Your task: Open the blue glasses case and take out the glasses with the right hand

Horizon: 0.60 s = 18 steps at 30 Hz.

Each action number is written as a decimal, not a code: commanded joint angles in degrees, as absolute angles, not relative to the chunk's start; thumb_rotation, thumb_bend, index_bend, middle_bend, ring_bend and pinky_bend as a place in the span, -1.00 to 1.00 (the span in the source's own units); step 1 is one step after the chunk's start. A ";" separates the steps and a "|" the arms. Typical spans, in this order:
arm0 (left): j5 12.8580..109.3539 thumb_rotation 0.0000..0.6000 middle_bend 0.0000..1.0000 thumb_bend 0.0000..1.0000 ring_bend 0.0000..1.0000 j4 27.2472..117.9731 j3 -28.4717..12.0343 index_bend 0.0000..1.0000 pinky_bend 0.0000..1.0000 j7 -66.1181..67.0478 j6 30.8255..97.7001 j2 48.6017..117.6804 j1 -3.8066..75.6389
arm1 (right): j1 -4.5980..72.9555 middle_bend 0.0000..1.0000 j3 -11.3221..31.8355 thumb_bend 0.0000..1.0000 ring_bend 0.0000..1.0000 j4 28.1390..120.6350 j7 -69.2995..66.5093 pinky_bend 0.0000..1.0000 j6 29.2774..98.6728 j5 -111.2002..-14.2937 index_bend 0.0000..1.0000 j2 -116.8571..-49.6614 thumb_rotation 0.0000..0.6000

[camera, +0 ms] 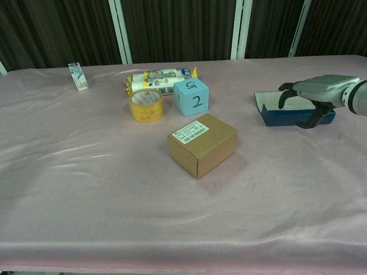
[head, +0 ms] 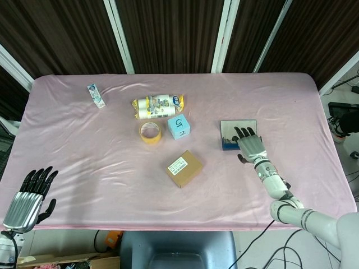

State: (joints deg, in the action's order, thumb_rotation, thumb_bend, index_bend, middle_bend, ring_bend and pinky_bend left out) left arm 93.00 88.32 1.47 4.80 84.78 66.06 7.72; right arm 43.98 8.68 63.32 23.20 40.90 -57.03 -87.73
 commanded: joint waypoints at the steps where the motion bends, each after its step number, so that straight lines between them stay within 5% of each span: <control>1: 93.04 1.00 -1.00 -0.17 -1.00 88.32 1.48 -1.00 -0.87 4.71 84.74 66.02 7.74 | 44.33 -1.00 8.54 0.05 -1.00 63.21 23.33 -1.00 40.77 -56.97 -0.26 -88.30 1.00; 18: 93.59 1.00 -1.00 -0.17 -1.00 88.28 1.64 -1.00 -0.86 4.42 85.31 65.85 7.42 | 42.14 -1.00 4.66 0.05 -1.00 75.70 22.67 -1.00 43.83 -62.09 -0.25 -83.34 1.00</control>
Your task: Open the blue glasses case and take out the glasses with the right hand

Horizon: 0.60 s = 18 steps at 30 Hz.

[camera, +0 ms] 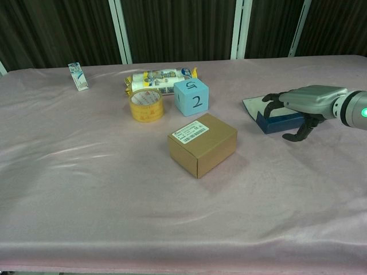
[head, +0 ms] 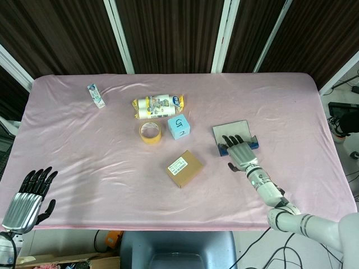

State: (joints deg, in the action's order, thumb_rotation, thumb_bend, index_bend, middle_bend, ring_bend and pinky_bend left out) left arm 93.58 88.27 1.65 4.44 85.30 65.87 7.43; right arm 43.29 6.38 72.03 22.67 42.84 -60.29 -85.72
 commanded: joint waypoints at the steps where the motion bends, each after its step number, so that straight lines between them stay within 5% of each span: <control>1: 93.64 1.00 -1.00 -0.17 -1.00 88.32 1.64 -1.00 -0.86 4.40 85.41 65.82 7.38 | 41.63 -1.00 3.99 0.04 -1.00 77.21 22.68 -1.00 44.41 -62.93 -0.25 -82.41 1.00; 9: 94.00 1.00 -1.00 -0.17 -1.00 88.42 1.73 -1.00 -0.86 4.38 85.85 65.71 7.15 | 35.83 -1.00 -3.22 0.05 -1.00 85.10 22.10 -1.00 49.85 -71.14 -0.26 -75.42 1.00; 18: 94.66 1.00 -1.00 -0.17 -1.00 88.54 2.01 -1.00 -0.86 5.06 85.98 65.95 7.03 | 28.41 -1.00 -8.79 0.04 -1.00 84.10 16.81 -1.00 58.83 -80.50 -0.26 -71.06 1.00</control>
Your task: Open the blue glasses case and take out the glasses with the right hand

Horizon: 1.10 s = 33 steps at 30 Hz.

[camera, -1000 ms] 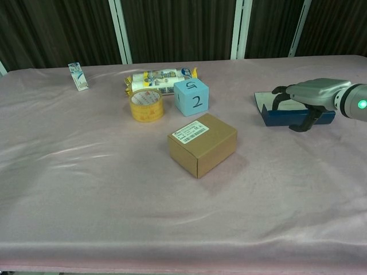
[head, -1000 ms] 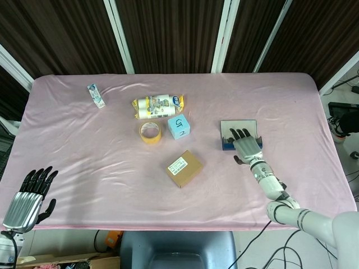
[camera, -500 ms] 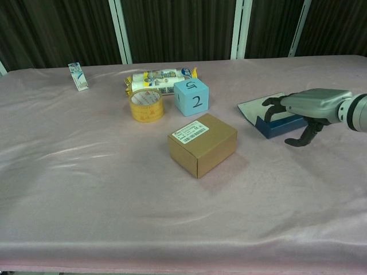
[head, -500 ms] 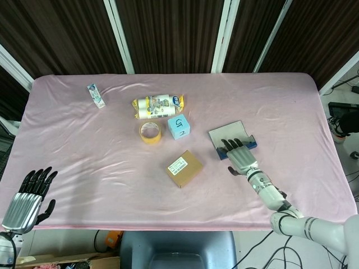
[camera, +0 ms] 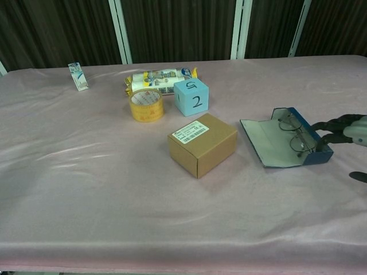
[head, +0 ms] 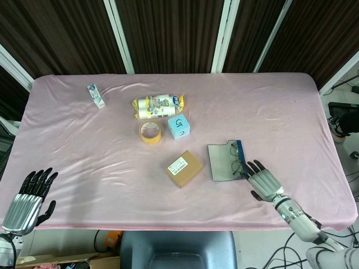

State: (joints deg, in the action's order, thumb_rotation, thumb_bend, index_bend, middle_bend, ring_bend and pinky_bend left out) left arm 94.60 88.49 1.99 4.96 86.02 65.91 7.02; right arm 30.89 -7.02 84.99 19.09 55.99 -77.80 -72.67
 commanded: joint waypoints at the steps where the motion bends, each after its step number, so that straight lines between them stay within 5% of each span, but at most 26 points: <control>1: 94.70 1.00 -1.00 -0.17 -1.00 88.58 2.03 -1.00 -0.86 5.17 85.95 65.98 7.04 | 27.57 -1.00 -9.14 0.04 -1.00 83.21 16.09 -1.00 59.77 -81.21 -0.26 -70.79 1.00; 14: 94.35 1.00 -1.00 -0.17 -1.00 88.80 1.98 -1.00 -0.85 6.61 85.36 66.48 7.07 | 25.81 -1.00 -4.95 0.04 -1.00 68.62 11.28 -1.00 58.07 -78.18 -0.26 -75.06 1.00; 23: 93.76 1.00 -1.00 -0.17 -1.00 88.96 1.80 -1.00 -0.85 7.16 84.41 66.68 7.43 | 29.95 -1.00 0.41 0.05 -1.00 60.86 10.04 -1.00 50.45 -73.63 -0.26 -79.52 1.00; 33: 93.21 1.00 -1.00 -0.17 -1.00 89.07 1.76 -1.00 -0.85 6.92 84.07 66.37 7.40 | 27.27 -1.00 0.55 0.04 -1.00 63.31 2.86 -1.00 56.49 -77.91 -0.19 -75.44 1.00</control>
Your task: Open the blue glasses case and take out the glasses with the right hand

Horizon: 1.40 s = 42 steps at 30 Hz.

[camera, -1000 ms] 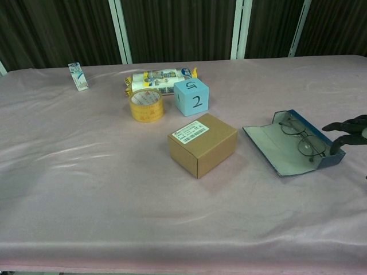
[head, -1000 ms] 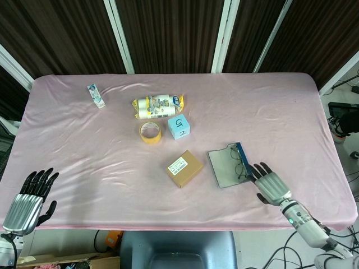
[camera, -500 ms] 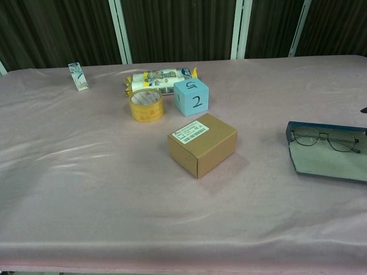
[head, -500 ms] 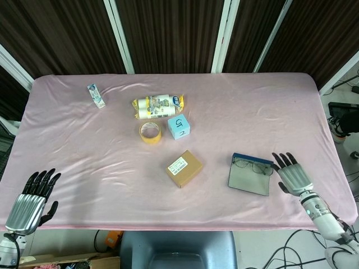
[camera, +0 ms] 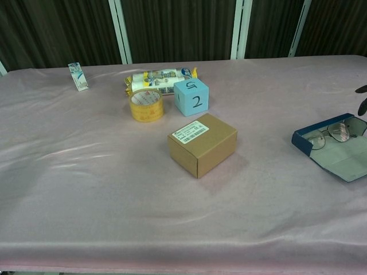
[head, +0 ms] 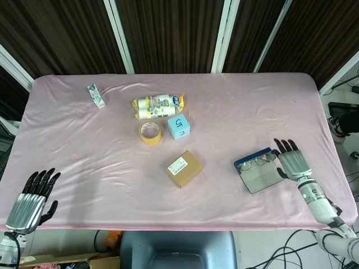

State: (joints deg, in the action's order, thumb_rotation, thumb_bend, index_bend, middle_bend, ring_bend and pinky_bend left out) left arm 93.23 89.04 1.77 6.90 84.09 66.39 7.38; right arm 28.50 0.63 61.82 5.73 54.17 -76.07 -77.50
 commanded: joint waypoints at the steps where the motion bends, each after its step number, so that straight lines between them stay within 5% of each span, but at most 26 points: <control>1: 93.21 1.00 -1.00 -0.17 -1.00 89.09 1.73 -1.00 -0.85 6.91 84.14 66.38 7.38 | 26.97 -1.00 0.59 0.04 -1.00 63.84 1.69 -1.00 57.30 -78.52 -0.18 -74.82 1.00; 13: 93.29 1.00 -1.00 -0.17 -1.00 89.14 1.76 -1.00 -0.85 7.98 83.69 66.87 7.61 | 33.96 -1.00 4.38 0.05 -1.00 61.32 6.88 -1.00 51.46 -78.29 -0.05 -79.75 1.00; 42: 92.98 1.00 -1.00 -0.17 -1.00 89.08 1.55 -1.00 -0.84 8.05 83.77 66.92 7.66 | 36.83 -1.00 3.67 0.04 -1.00 56.00 9.61 -1.00 46.64 -77.66 0.06 -85.16 1.00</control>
State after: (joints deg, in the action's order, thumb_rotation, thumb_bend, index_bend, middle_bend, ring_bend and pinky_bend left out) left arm 92.99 89.08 1.55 8.06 83.78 66.92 7.66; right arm 36.81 3.65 56.03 9.65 46.64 -77.67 -85.14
